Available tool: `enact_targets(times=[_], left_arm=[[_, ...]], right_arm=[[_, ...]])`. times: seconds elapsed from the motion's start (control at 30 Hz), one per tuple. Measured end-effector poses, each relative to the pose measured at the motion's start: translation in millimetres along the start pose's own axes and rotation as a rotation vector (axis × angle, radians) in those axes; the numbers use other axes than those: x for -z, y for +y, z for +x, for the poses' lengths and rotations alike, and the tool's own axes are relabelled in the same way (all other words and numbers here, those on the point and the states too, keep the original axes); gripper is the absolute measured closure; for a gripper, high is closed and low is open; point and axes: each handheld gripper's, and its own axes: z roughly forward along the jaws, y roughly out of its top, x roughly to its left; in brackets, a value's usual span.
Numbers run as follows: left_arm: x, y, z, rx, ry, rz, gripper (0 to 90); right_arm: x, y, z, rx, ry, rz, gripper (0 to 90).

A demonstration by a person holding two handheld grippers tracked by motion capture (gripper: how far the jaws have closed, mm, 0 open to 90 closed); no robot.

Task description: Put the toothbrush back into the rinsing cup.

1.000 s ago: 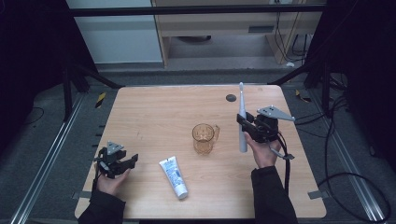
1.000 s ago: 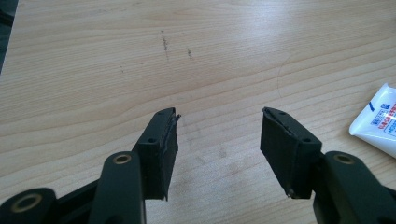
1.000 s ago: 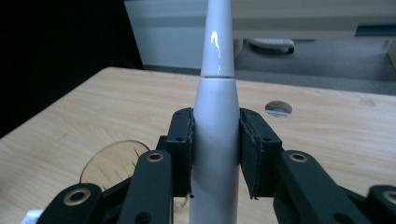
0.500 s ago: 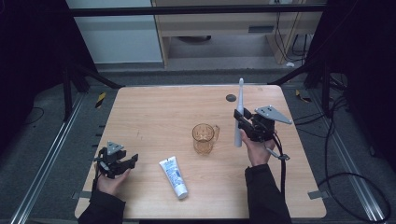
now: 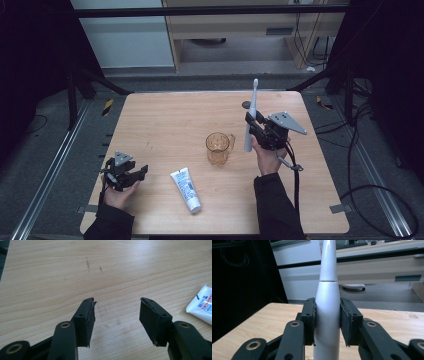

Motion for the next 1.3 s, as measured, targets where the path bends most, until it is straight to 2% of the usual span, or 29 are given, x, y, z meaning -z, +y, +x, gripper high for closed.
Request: enact_targets(times=[0.27, 0.8, 1.3], left_arm=[[0.1, 0.1, -0.1, 0.0, -0.001, -0.002, 45.5], [0.0, 0.1, 0.0, 0.002, -0.003, -0.001, 45.5], [0.0, 0.1, 0.5, 0.004, -0.007, -0.001, 45.5]], right_arm=[[-6.4, 2.8, 11.4, 0.007, 0.001, -0.038, 67.4], [-22.3, 3.2, 28.6, 0.012, 0.007, -0.08, 67.3], [-37.8, -1.8, 40.0, 0.004, 0.026, -0.088, 67.4]])
